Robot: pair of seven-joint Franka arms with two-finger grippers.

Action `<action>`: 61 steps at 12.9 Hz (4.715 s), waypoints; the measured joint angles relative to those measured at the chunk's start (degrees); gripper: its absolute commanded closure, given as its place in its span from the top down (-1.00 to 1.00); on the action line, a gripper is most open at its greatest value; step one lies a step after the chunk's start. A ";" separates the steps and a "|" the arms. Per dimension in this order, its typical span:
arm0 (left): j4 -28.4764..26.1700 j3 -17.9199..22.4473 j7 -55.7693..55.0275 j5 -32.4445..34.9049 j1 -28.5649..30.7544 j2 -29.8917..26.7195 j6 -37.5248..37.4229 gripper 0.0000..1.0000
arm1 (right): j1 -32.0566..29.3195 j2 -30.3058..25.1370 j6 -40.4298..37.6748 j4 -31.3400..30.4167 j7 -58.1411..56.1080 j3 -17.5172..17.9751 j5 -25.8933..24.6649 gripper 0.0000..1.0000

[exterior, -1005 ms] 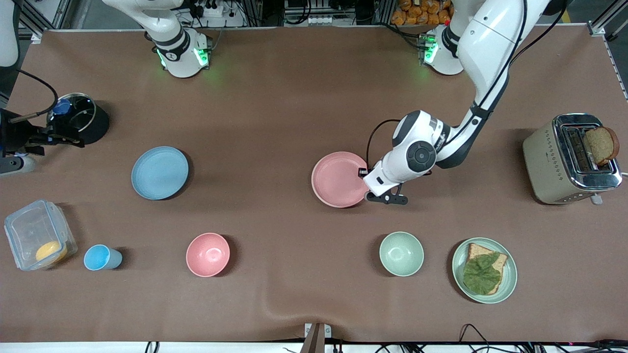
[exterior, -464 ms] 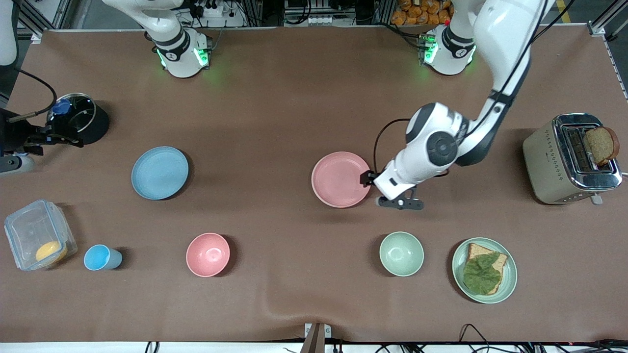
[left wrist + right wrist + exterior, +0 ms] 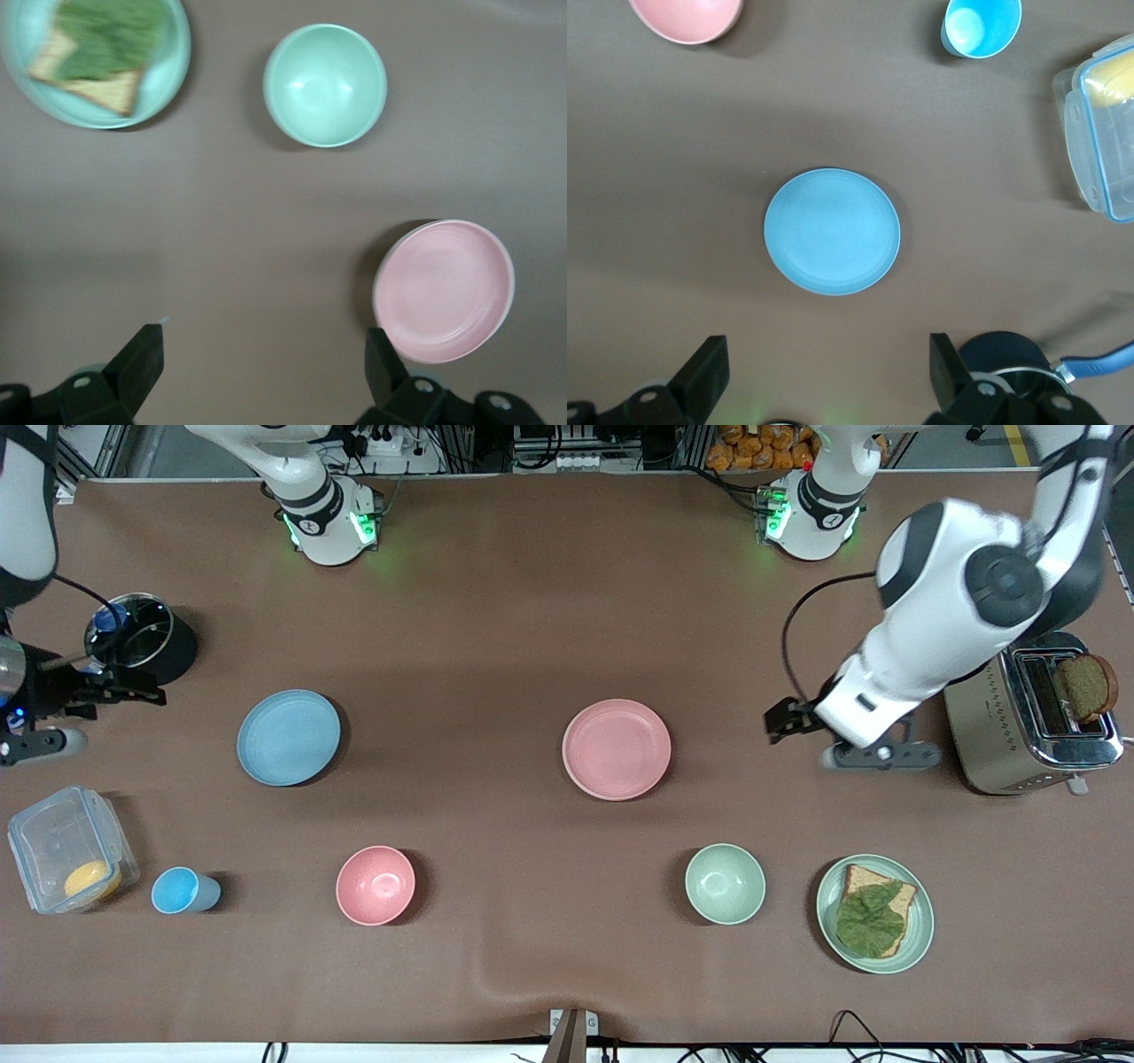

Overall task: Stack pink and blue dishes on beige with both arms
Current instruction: 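Retract the left gripper while the right gripper reaches the blue plate, then grasp the rim of the blue plate with the right gripper, then carry the blue plate with the right gripper onto the pink plate, then lower the blue plate onto the pink plate and open the right gripper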

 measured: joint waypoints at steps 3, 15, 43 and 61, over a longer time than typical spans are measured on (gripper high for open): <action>6.33 0.51 0.00 1.53 1.49 -2.33 -10.22 1.00 | -2.93 3.23 6.40 -5.03 -0.11 -0.18 0.01 1.00; 13.11 16.76 8.44 1.71 -6.44 -5.31 -20.31 1.00 | -10.42 15.32 33.93 -29.32 -1.77 -0.32 5.22 -0.17; 13.11 17.31 10.81 1.71 -6.15 -6.00 -21.63 1.00 | 27.20 17.30 38.66 -18.10 20.88 3.09 49.97 -1.00; 13.11 17.38 10.95 1.71 -5.44 -6.12 -22.36 1.00 | 42.62 22.06 57.99 -13.95 25.52 -1.83 55.63 1.00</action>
